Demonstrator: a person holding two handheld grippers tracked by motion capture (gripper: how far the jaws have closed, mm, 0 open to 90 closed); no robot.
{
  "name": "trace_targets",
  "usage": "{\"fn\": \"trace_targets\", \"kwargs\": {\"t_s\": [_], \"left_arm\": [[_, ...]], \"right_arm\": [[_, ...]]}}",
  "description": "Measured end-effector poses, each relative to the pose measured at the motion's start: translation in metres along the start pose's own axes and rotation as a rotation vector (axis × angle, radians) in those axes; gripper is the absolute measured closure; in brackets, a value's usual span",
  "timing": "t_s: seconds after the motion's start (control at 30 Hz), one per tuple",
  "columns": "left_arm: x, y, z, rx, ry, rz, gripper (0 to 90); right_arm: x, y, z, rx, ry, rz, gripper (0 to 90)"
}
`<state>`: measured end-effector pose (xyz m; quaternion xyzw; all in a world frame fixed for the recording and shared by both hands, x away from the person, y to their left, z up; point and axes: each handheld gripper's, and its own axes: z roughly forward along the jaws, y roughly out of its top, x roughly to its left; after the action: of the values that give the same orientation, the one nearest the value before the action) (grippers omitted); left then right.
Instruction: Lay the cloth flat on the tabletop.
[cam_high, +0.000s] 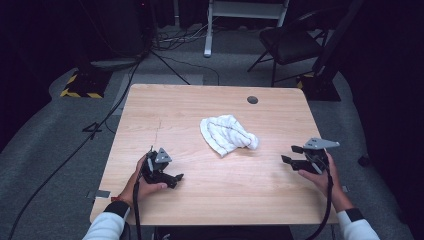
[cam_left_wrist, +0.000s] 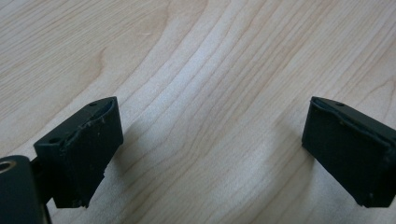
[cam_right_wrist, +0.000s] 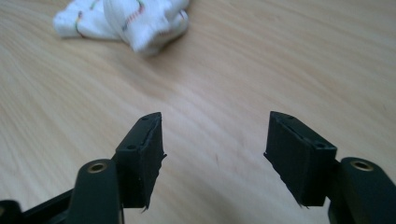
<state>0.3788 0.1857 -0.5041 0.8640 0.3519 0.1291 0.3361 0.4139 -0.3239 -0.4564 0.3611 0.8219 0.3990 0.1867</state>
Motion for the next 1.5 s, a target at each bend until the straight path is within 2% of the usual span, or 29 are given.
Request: {"fn": "trace_targets", "kwargs": {"t_s": [0.07, 0.1, 0.13, 0.27, 0.3, 0.4, 0.47, 0.53, 0.67, 0.73, 0.77, 0.8, 0.87, 0.9, 0.93, 1.0, 1.03, 1.13, 1.2, 1.37, 1.5], "left_arm": [[0.000, 0.001, 0.001, -0.004, -0.005, 0.003, 5.4], [0.000, 0.001, 0.001, -0.002, -0.004, 0.004, 5.4], [0.000, 0.001, 0.001, -0.004, -0.003, 0.004, 5.4], [0.000, 0.001, 0.001, -0.004, -0.003, 0.004, 5.4], [0.000, 0.001, 0.001, -0.004, -0.003, 0.004, 5.5], [0.000, 0.001, 0.001, -0.005, -0.004, 0.004, 5.6], [0.000, 0.001, 0.001, -0.004, -0.005, 0.007, 5.8], [0.000, 0.001, 0.001, -0.005, -0.005, 0.007, 5.9], [0.000, 0.001, 0.001, -0.005, -0.006, 0.007, 6.0], [0.000, 0.001, 0.001, -0.005, -0.006, 0.008, 5.9], [0.000, 0.001, 0.001, -0.005, -0.007, 0.006, 6.0], [0.000, 0.001, 0.001, -0.005, -0.006, 0.008, 6.0], [0.000, 0.001, 0.001, -0.005, -0.006, 0.008, 6.0], [0.000, 0.001, 0.001, -0.003, -0.007, 0.008, 6.0], [0.000, 0.001, 0.001, -0.005, -0.006, 0.007, 6.0], [0.000, 0.001, 0.001, -0.005, -0.005, 0.006, 6.0], [0.000, 0.001, 0.001, -0.002, -0.007, 0.007, 6.1], [0.000, 0.001, 0.001, -0.003, -0.007, 0.006, 6.1], [-0.001, 0.001, 0.001, -0.002, -0.006, 0.005, 6.1], [-0.001, 0.001, 0.001, -0.005, -0.003, 0.005, 6.3], [-0.002, 0.002, 0.001, -0.003, -0.004, 0.005, 6.3]], "right_arm": [[0.003, 0.015, 0.011, -0.002, 0.019, -0.014, 39.5], [0.008, 0.028, 0.023, -0.001, 0.022, -0.039, 41.1], [0.008, 0.028, 0.023, -0.001, 0.022, -0.039, 41.1], [0.015, 0.046, 0.049, 0.014, 0.024, -0.070, 41.2], [0.015, 0.049, 0.056, 0.022, 0.035, -0.063, 41.1], [0.016, 0.054, 0.074, 0.040, 0.036, -0.051, 41.1], [0.017, 0.055, 0.082, 0.038, 0.058, -0.039, 41.1], [0.021, 0.055, 0.093, 0.063, 0.058, -0.063, 40.0], [0.020, 0.053, 0.100, 0.069, 0.076, -0.043, 40.1], [0.020, 0.053, 0.103, 0.068, 0.111, -0.024, 44.9], [0.022, 0.052, 0.104, 0.082, 0.151, -0.031, 52.9], [0.022, 0.052, 0.104, 0.082, 0.151, -0.031, 52.9], [0.026, 0.052, 0.104, 0.097, 0.178, -0.053, 66.9], [0.030, 0.053, 0.102, 0.109, 0.180, -0.084, 76.3], [0.030, 0.053, 0.102, 0.109, 0.180, -0.084, 76.3], [0.034, 0.053, 0.098, 0.100, 0.159, -0.117, 80.1], [0.036, 0.051, 0.093, 0.101, 0.172, -0.134, 84.3], [0.039, 0.050, 0.087, 0.101, 0.167, -0.150, 84.8], [0.041, 0.050, 0.081, 0.097, 0.180, -0.150, 85.9], [0.049, 0.048, 0.063, 0.084, 0.181, -0.194, 87.2], [0.054, 0.045, 0.048, 0.070, 0.180, -0.210, 87.5]]}}
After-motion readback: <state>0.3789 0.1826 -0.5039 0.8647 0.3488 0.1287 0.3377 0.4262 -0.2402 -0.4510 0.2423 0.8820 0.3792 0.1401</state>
